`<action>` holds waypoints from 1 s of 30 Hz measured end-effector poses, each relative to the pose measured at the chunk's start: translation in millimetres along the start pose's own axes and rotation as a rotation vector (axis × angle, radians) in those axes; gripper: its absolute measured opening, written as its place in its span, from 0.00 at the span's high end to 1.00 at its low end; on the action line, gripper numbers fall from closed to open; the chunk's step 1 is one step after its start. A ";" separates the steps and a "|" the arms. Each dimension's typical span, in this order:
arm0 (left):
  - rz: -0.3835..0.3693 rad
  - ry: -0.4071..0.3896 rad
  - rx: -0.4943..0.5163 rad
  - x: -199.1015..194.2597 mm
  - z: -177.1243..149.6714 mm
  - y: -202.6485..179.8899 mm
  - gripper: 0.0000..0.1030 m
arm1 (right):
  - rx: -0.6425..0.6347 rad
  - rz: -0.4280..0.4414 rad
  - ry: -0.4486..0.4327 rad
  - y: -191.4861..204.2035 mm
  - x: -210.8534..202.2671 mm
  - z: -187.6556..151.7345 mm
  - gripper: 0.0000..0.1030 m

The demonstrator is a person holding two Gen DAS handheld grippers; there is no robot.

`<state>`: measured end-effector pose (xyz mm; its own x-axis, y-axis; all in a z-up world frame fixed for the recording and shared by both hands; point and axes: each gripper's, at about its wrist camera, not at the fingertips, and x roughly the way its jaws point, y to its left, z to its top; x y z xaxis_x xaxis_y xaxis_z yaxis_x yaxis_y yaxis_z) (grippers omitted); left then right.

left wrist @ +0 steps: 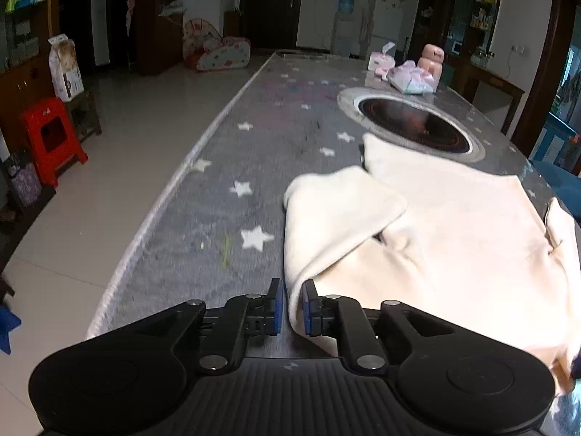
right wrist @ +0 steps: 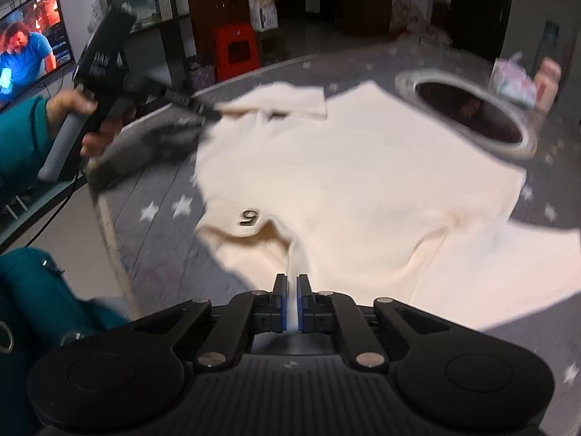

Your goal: Fold clothes

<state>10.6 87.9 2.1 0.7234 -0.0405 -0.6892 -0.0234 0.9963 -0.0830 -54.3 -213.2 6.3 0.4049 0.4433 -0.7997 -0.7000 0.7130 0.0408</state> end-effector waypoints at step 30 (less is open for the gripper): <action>-0.439 0.051 0.400 9.4 -39.5 -155.5 0.71 | 0.368 -0.280 -0.108 -113.0 -29.5 -15.9 0.69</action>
